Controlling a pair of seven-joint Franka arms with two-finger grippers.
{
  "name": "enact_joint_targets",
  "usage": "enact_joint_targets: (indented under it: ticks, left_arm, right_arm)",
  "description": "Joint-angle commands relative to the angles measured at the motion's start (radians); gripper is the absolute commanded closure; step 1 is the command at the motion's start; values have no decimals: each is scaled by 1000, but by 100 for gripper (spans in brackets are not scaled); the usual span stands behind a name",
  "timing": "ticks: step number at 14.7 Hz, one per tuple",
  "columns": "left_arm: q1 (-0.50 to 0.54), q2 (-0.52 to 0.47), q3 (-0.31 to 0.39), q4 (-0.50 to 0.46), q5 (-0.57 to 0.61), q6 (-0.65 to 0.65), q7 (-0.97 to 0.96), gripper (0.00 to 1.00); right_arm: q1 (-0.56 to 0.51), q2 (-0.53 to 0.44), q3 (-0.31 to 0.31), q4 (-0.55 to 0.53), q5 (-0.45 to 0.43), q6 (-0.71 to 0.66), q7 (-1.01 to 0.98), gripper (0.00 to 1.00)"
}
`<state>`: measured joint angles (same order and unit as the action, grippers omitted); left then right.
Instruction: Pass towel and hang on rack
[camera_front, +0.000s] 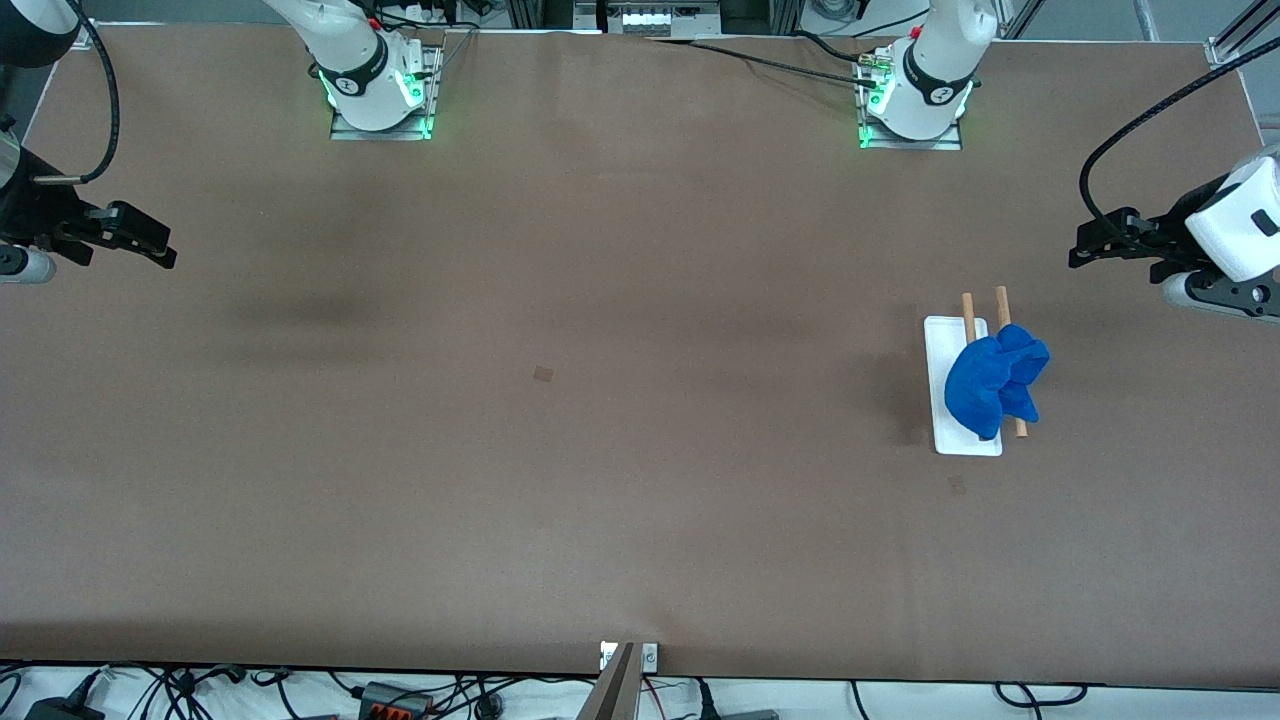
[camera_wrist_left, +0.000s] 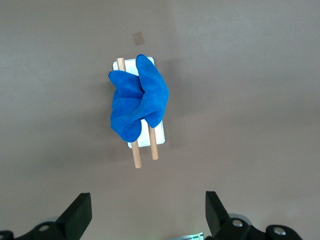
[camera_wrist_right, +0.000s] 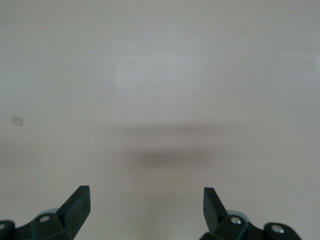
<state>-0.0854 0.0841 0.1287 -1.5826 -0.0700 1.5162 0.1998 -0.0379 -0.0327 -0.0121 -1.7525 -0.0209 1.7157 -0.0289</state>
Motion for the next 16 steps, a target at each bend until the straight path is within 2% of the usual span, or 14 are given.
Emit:
enact_joint_targets:
  ticks: [1,6,11,16]
  left_arm:
    - [-4,-10,6,1,6,2,-13,0]
    - [-4,-3,5,0,-11,-8,-14,0]
    - [-4,-4,8,29,-16,-103,-13,0]
    - [4,-9,6,33,-8,-56,0,0]
  right_arm:
    - [-13,2,14,13,-1,-13,9,0]
    - [-13,4,14,13,-1,-7,7,0]
    - [-13,2,14,13,-2,-7,-8,0]
    - [-13,-3,14,13,-2,-15,-8,0]
